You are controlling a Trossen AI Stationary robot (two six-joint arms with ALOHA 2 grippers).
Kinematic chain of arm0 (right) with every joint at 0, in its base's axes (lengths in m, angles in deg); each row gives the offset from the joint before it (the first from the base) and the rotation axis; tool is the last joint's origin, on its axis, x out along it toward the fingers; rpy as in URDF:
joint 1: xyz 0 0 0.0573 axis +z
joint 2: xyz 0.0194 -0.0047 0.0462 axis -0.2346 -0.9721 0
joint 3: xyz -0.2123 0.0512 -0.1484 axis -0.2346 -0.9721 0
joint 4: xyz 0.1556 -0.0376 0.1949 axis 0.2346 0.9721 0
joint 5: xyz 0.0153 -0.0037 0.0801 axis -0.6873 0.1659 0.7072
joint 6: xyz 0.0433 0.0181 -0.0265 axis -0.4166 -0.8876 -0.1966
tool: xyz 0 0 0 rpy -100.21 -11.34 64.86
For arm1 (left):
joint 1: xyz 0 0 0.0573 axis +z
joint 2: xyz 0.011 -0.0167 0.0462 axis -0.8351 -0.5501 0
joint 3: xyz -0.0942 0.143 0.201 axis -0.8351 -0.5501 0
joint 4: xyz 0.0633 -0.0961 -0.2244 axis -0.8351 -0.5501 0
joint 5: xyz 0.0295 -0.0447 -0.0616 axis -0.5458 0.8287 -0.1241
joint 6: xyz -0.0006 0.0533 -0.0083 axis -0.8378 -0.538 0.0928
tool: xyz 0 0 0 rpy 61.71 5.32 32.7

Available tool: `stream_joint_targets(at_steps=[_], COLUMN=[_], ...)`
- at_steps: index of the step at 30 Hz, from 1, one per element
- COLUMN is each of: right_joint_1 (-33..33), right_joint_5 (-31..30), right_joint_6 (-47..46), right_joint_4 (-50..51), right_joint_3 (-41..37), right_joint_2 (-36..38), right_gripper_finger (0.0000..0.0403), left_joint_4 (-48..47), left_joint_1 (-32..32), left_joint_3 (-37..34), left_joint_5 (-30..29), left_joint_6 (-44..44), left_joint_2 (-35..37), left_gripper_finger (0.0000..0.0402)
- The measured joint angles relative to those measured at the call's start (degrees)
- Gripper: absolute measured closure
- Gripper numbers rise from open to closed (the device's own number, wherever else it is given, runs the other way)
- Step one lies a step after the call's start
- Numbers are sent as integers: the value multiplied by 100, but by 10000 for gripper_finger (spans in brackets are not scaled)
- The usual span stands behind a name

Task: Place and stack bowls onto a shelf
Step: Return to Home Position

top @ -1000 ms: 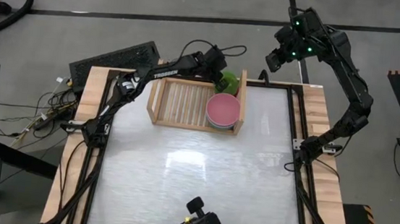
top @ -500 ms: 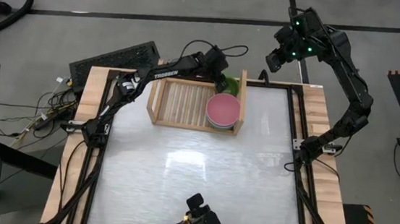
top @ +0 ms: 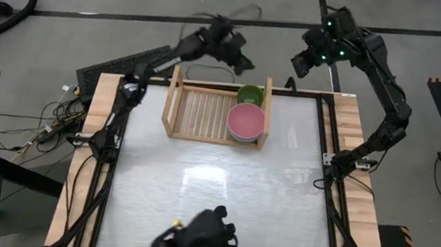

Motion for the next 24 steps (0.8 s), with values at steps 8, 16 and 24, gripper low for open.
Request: stream_joint_targets(at_steps=[8, 16, 24], right_joint_1=[39, 407, 316], right_joint_5=[1200, 1427, 2079], right_joint_6=[258, 1657, 1883], right_joint_4=[-277, 189, 180], right_joint_3=[684, 1535, 1441], right_joint_2=[7, 525, 1484], right_gripper_finger=[284, 284, 284], left_joint_4=[55, -688, -2066], left_joint_1=[304, 287, 282], left_joint_3=[22, 26, 28], left_joint_5=[919, 350, -1121], left_joint_6=[46, -1276, -1969], left_joint_2=[1476, 3138, 4334], left_gripper_finger=[276, 276, 276])
